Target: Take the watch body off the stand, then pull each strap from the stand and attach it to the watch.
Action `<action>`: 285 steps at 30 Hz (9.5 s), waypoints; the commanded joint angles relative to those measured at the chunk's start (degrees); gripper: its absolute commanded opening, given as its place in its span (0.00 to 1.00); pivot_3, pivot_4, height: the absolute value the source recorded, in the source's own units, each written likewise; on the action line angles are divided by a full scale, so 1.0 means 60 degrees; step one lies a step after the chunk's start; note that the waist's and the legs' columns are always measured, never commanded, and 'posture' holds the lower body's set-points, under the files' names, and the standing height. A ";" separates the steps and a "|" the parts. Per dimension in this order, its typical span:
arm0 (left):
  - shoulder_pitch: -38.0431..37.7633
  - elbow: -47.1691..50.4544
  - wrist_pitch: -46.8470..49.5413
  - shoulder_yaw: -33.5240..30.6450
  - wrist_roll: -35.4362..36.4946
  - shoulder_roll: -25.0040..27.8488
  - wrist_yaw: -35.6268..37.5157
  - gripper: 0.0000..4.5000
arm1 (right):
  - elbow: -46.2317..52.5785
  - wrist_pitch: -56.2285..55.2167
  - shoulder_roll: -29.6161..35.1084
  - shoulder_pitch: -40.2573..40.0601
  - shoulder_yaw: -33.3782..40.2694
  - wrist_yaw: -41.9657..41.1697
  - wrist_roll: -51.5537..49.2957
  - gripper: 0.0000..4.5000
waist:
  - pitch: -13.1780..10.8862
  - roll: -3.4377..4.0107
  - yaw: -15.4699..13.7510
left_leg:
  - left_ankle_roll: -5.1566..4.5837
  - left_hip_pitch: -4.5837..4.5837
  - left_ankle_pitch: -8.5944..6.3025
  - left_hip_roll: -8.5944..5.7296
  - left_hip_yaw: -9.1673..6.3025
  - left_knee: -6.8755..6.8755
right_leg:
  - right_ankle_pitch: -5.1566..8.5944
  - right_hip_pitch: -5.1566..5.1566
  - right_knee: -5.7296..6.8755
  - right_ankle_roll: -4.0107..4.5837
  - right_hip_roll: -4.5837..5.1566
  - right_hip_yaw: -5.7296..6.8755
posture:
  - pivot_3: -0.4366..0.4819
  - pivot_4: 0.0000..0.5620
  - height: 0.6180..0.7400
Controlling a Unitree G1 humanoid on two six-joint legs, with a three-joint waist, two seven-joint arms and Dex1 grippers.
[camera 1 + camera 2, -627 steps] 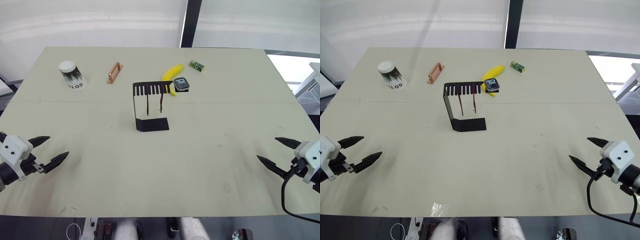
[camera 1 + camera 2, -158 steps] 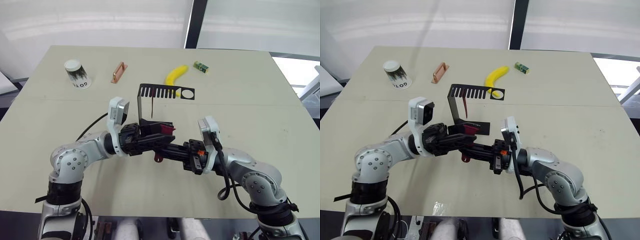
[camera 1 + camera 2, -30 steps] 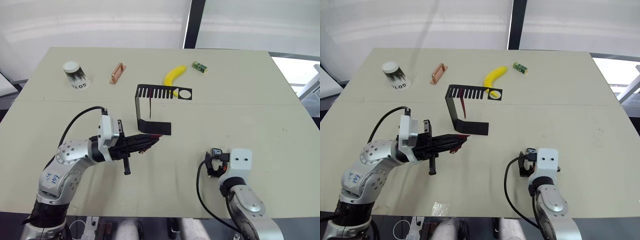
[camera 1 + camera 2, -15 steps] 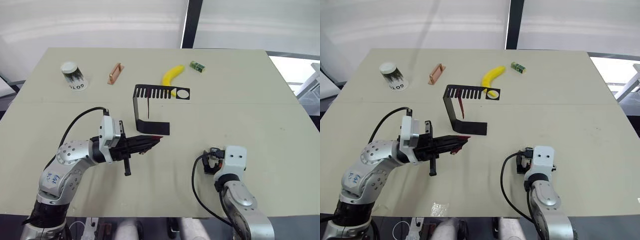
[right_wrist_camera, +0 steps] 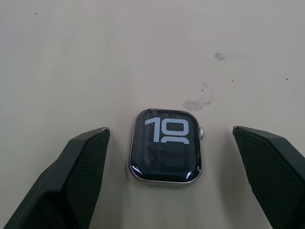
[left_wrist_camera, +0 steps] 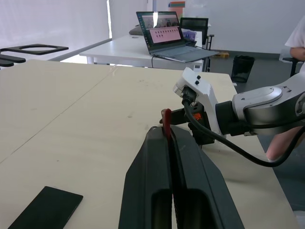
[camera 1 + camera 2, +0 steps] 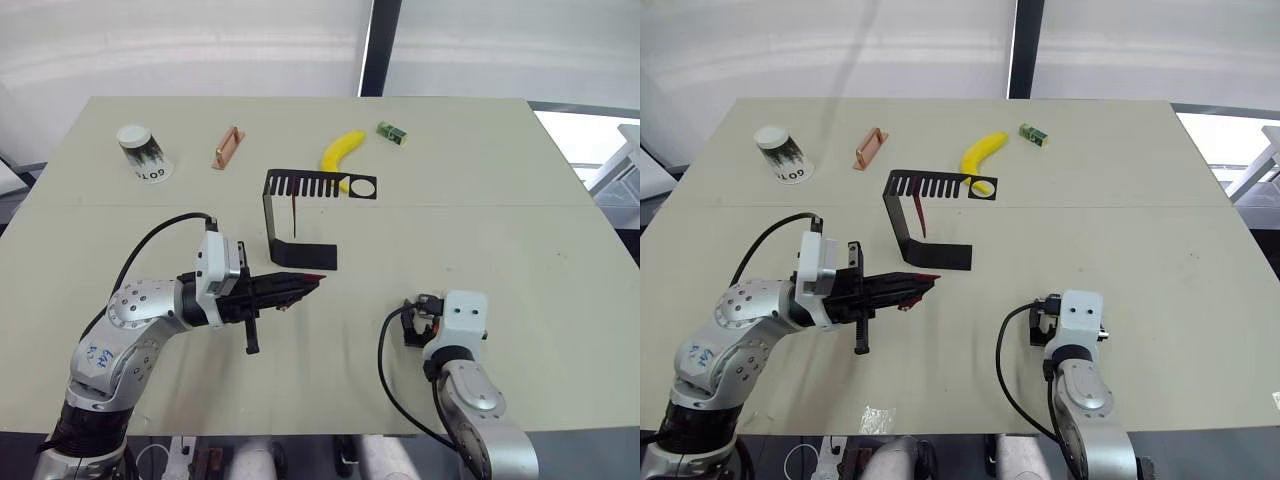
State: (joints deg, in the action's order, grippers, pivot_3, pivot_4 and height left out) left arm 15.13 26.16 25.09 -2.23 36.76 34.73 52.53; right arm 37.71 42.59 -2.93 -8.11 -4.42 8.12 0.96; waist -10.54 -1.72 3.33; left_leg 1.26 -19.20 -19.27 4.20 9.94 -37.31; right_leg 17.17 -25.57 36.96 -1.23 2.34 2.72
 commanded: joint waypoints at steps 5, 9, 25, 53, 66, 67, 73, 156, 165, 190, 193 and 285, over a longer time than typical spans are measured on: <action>0.0127 0.0304 0.0047 -0.0292 0.0244 0.0129 -0.0033 0.00 | -0.0287 -0.0255 -0.0229 0.0037 0.0071 0.0001 -0.0014 0.97 | 0.0001 -0.0002 0.0011 | 0.0000 0.0000 0.0000 0.0000 0.0000 0.0000 | 0.0000 0.0000 0.0000 0.0000 0.0000 0.0000 | 0.48 0.27 0.91; 0.0175 0.0291 0.0068 -0.0307 0.0240 0.0135 -0.0050 0.00 | -0.0436 -0.0351 -0.0252 0.0083 0.0230 -0.0065 -0.0128 0.86 | 0.0002 -0.0004 0.0009 | 0.0000 0.0000 0.0000 0.0000 0.0000 0.0000 | 0.0000 0.0000 0.0000 0.0000 0.0000 -0.0001 | 0.48 0.27 0.91; 0.0188 0.0278 0.0057 -0.0392 0.0168 0.0143 -0.0144 0.00 | -0.0461 -0.0397 -0.0075 0.0027 0.0396 -0.0319 -0.0435 0.36 | 0.0004 -0.0008 -0.0019 | -0.0001 -0.0003 0.0000 -0.0002 -0.0004 0.0002 | 0.0000 0.0000 -0.0003 0.0000 0.0004 0.0000 | 0.48 0.27 0.91; 0.0324 0.0043 0.0010 -0.0285 0.0129 0.0040 -0.0047 0.00 | -0.0724 -0.1583 0.3421 -0.0187 0.2078 -0.4445 -0.2882 0.99 | 0.0004 -0.0009 -0.0036 | -0.0008 0.0001 0.0004 -0.0003 0.0000 0.0001 | -0.0001 0.0002 -0.0002 -0.0005 -0.0003 -0.0003 | 0.48 0.27 0.91; 0.0190 0.0194 0.0064 -0.0333 0.0166 0.0068 -0.0111 0.00 | -0.1625 -0.1783 0.3902 0.0044 0.1716 -0.4819 -0.2958 0.99 | 0.0004 -0.0011 -0.0040 | -0.0009 -0.0001 0.0005 -0.0004 -0.0003 -0.0001 | -0.0001 0.0002 -0.0003 -0.0005 0.0000 -0.0003 | 0.48 0.27 0.91; 0.0185 0.0199 0.0071 -0.0331 0.0172 0.0070 -0.0107 0.00 | -0.1695 -0.1848 0.3978 0.0043 0.1635 -0.4873 -0.2895 0.99 | 0.0004 -0.0011 -0.0036 | -0.0009 -0.0001 0.0005 -0.0004 -0.0003 -0.0001 | -0.0001 0.0003 -0.0003 -0.0005 0.0001 -0.0003 | 0.48 0.27 0.91; 0.0294 0.0099 0.0056 -0.0287 0.0151 0.0061 -0.0051 0.00 | -0.2015 -0.2036 0.4095 0.0026 0.1439 -0.5035 -0.2913 0.99 | 0.0011 -0.0022 -0.0022 | -0.0009 0.0003 0.0005 -0.0003 -0.0001 -0.0003 | -0.0001 0.0005 -0.0001 -0.0005 0.0000 -0.0003 | 0.48 0.27 0.91; 0.0431 -0.0218 -0.3318 0.0825 -0.2639 0.1686 0.2131 0.00 | -0.3908 0.5200 0.5146 0.5018 0.1317 -0.3612 -1.5155 0.36 | 0.0055 -0.0093 -0.0160 | -0.0040 -0.0019 0.0005 0.0004 -0.0006 -0.0012 | -0.0003 0.0002 -0.0017 -0.0008 0.0013 0.0010 | 0.48 0.27 0.91; 0.0794 -0.0353 -0.3064 0.1271 -0.3021 0.1436 0.1784 0.00 | -0.3866 0.5027 0.5237 0.5041 0.1111 -0.3276 -1.5458 0.36 | 0.0055 -0.0093 -0.0186 | -0.0040 -0.0021 0.0005 0.0004 -0.0006 -0.0012 | -0.0003 0.0001 -0.0018 -0.0008 0.0013 0.0010 | 0.48 0.27 0.91; 0.0918 -0.0417 -0.2936 0.1388 -0.3052 0.1298 0.1722 0.00 | -0.3737 0.4858 0.5450 0.4871 0.1074 -0.3066 -1.5678 0.36 | 0.0055 -0.0093 -0.0251 | -0.0041 -0.0021 0.0006 0.0006 -0.0006 -0.0011 | -0.0003 0.0000 -0.0021 -0.0008 0.0013 0.0011 | 0.48 0.27 0.91; 0.0904 -0.0383 -0.2877 0.1363 -0.3042 0.1297 0.1672 0.00 | -0.3734 0.4867 0.5496 0.4851 0.1070 -0.3079 -1.5687 0.36 | 0.0055 -0.0093 -0.0252 | -0.0041 -0.0021 0.0005 0.0006 -0.0006 -0.0010 | -0.0003 0.0000 -0.0021 -0.0009 0.0013 0.0011 | 0.48 0.27 0.91; 0.0821 -0.0382 -0.2842 0.1639 -0.3378 0.1002 0.1589 0.00 | -0.3480 0.4498 0.5518 0.4498 0.0681 -0.3027 -1.5649 0.36 | 0.0055 -0.0093 -0.0262 | -0.0042 -0.0025 0.0005 0.0008 -0.0007 -0.0003 | -0.0004 0.0000 -0.0033 -0.0009 0.0013 0.0013 | 0.48 0.27 0.91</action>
State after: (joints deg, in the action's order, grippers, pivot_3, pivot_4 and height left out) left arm 19.44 21.61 7.98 7.74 15.52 41.23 62.69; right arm 15.24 69.95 30.03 19.05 0.07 -10.38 -91.58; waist -10.21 -2.28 1.76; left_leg 1.01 -19.35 -19.24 4.25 9.90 -37.33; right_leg 17.15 -25.57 36.77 -1.29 2.42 2.80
